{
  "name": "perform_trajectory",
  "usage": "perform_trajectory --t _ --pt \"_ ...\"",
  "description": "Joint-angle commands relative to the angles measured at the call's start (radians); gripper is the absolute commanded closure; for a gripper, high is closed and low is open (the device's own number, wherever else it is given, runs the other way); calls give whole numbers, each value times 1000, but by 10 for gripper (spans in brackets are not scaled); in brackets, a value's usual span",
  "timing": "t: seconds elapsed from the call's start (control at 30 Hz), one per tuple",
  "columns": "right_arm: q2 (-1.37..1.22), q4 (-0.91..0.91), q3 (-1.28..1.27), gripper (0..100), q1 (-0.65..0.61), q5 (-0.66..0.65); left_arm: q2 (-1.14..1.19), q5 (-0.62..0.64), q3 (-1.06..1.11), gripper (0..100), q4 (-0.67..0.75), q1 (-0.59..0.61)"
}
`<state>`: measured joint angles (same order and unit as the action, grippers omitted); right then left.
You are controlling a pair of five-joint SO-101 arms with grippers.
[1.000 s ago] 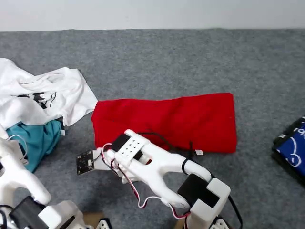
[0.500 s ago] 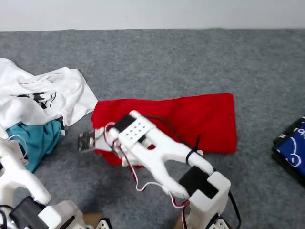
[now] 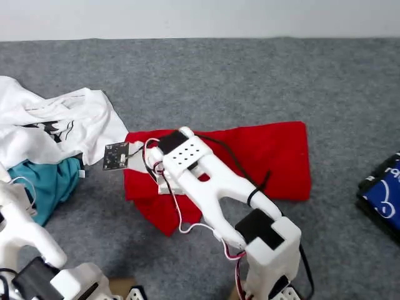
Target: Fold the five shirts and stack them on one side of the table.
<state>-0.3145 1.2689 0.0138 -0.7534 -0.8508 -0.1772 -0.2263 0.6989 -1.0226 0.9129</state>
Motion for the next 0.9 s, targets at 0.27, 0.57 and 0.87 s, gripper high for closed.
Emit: perform_trajectory --t 0.27,0.57,0.87 --pt "120 364 123 801 -58 8 -34 -11 -10 996 15 -2" --pt "260 262 -144 794 -216 8 -34 -6 -10 996 15 -5" --pt "272 -45 -385 797 -242 8 -34 -8 -4 996 15 -5"
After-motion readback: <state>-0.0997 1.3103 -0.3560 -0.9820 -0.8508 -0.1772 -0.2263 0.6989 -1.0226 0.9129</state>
